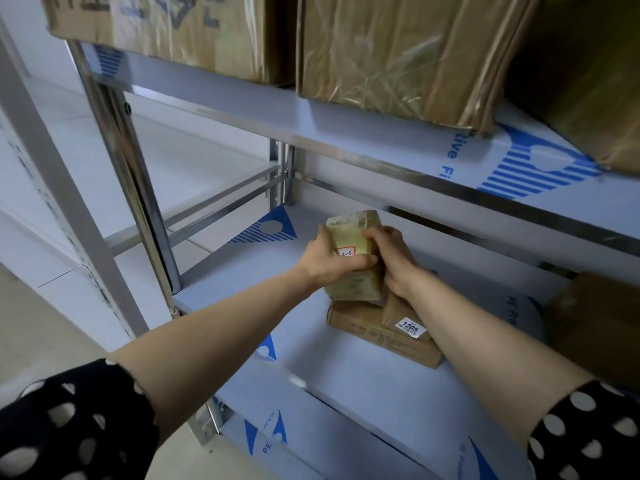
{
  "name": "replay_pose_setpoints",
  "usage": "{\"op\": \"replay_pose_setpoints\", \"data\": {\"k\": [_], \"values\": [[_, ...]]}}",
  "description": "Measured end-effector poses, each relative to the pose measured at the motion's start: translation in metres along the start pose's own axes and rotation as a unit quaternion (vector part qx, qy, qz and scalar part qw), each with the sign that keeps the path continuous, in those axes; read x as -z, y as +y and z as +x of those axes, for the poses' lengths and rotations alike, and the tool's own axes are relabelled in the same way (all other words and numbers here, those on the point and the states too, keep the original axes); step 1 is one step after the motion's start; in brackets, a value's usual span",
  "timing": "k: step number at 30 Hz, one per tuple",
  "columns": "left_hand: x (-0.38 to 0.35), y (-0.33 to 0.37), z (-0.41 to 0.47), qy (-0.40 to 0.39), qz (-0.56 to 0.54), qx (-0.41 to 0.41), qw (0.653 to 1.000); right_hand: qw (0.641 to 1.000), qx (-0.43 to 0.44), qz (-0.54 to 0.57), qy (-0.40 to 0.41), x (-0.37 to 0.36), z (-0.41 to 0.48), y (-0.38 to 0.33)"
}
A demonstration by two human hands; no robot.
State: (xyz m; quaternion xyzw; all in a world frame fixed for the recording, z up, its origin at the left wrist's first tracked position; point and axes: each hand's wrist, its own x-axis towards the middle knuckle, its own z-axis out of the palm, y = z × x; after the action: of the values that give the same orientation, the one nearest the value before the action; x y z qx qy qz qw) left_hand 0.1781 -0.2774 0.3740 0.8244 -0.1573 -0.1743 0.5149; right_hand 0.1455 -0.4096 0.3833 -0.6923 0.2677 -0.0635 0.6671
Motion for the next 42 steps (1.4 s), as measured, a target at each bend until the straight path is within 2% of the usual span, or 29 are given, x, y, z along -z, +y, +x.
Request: {"op": "replay_pose_setpoints", "data": {"k": [4, 6, 9, 12, 14, 16, 19, 22, 25, 33, 42], "values": [[-0.012, 0.001, 0.005, 0.01, 0.105, -0.007, 0.994, 0.979, 0.056, -0.194, 0.019, 0.009, -0.01, -0.001], [-0.018, 0.004, 0.005, -0.001, 0.12, 0.004, 0.993, 0.962, 0.092, -0.252, 0.049, 0.019, -0.016, -0.002], [-0.026, 0.009, 0.007, -0.012, 0.087, 0.009, 0.996, 0.946, 0.111, -0.282, 0.116, 0.042, -0.017, 0.001], [-0.026, 0.009, 0.011, 0.01, -0.003, 0.039, 0.999, 0.927, 0.098, -0.307, 0.193, 0.07, -0.02, 0.009], [-0.023, 0.003, 0.016, 0.013, -0.081, 0.086, 0.993, 0.934, 0.048, -0.281, 0.213, 0.085, -0.026, 0.016], [-0.02, -0.004, 0.016, -0.005, -0.136, 0.136, 0.981, 0.955, -0.018, -0.209, 0.21, 0.095, -0.033, 0.024], [-0.015, -0.012, 0.012, -0.074, -0.155, 0.207, 0.963, 0.981, -0.095, -0.091, 0.145, 0.102, -0.047, 0.033], [-0.016, -0.018, 0.011, -0.115, -0.175, 0.232, 0.95, 0.985, -0.145, -0.027, 0.087, 0.107, -0.06, 0.038], [-0.022, -0.017, 0.007, -0.115, -0.212, 0.227, 0.944, 0.978, -0.203, 0.019, 0.034, 0.105, -0.065, 0.044], [-0.029, -0.02, -0.024, -0.085, -0.203, 0.225, 0.949, 0.985, -0.171, 0.0, 0.036, 0.108, -0.062, 0.066], [-0.001, -0.042, -0.087, -0.012, -0.221, 0.235, 0.947, 0.99, -0.137, 0.009, -0.025, 0.081, -0.089, 0.073]]}}
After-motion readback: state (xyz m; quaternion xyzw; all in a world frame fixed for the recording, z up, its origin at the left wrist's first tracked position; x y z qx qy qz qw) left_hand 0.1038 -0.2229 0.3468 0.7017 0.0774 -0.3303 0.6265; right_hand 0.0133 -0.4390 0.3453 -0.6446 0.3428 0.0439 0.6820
